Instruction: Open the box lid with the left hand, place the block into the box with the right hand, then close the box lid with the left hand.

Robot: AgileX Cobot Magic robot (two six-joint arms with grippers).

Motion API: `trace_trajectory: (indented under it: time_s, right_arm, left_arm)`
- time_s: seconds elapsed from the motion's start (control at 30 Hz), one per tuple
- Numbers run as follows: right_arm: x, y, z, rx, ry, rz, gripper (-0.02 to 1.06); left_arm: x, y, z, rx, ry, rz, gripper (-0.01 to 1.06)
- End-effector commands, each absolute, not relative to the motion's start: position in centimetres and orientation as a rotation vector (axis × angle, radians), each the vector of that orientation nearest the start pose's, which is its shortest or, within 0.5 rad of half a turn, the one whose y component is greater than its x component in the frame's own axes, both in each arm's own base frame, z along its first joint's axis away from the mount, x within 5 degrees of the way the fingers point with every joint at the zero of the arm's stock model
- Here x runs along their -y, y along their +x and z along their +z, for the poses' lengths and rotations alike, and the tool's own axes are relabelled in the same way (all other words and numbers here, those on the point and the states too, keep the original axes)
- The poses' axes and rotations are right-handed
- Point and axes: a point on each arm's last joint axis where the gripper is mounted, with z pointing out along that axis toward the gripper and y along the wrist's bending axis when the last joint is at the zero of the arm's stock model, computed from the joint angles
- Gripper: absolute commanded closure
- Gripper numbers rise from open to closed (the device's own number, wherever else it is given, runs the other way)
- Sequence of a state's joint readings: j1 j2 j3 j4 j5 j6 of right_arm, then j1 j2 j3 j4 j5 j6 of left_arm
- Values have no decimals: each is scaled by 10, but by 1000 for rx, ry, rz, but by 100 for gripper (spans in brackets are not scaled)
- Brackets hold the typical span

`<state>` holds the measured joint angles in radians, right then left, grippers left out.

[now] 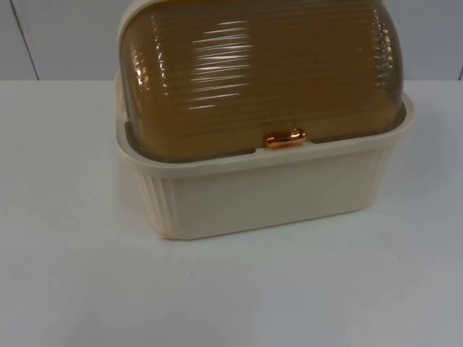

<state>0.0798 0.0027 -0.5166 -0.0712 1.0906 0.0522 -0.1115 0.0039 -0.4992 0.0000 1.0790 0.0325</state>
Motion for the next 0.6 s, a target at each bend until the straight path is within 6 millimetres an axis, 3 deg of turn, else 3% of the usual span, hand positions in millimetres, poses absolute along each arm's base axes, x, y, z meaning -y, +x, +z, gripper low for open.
trace_trajectory:
  time_s: [0.0, 0.57]
  right_arm:
    - [6, -7, 280, -2044, -29, -1, 0]
    - [5, -7, 280, -2045, -16, 26, 0]
  left_arm:
    - [-1, -5, 275, -2057, 159, -51, 0]
    - [1, -5, 275, -2058, 150, -78, 0]
